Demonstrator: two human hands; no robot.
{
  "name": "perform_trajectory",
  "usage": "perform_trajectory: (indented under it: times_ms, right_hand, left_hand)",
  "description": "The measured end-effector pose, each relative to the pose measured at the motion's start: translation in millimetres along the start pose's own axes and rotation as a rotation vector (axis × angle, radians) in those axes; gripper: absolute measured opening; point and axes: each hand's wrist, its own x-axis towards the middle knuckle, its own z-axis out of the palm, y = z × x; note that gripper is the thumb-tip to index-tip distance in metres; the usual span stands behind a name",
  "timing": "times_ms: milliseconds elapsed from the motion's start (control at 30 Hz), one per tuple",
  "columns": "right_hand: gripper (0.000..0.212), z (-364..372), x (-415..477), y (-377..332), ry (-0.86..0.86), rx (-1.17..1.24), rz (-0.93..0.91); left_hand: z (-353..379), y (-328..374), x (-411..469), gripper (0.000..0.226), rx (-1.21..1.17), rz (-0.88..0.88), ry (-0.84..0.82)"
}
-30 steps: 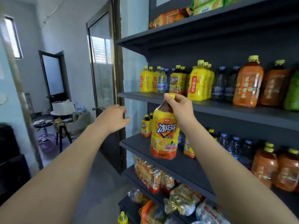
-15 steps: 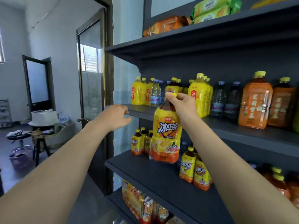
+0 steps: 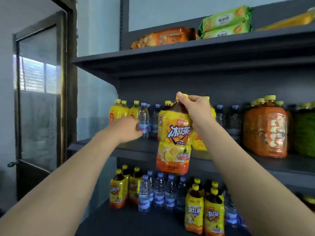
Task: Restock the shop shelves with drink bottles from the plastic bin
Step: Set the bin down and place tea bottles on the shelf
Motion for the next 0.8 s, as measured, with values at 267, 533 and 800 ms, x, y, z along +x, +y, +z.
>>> perform_trajectory:
  times_ms: [267, 533, 800]
  right_hand:
    - [0.027, 22.4, 57.3, 5.8, 0.142, -0.158, -0.039]
    - [0.042, 33.9, 112.2, 35.6, 0.223, -0.335, -0.042]
    - [0.045, 38.1, 157.7, 78.8, 0.250, -0.483, -0.056]
  left_hand:
    - [39.0, -13.5, 95.7, 0.034, -0.069, 0.201, -0.008]
    - [68.4, -13.1, 145.2, 0.044, -0.124, 0.270, -0.026]
    - [87.8, -11.0, 173.4, 0.039, -0.156, 0.296, -0.030]
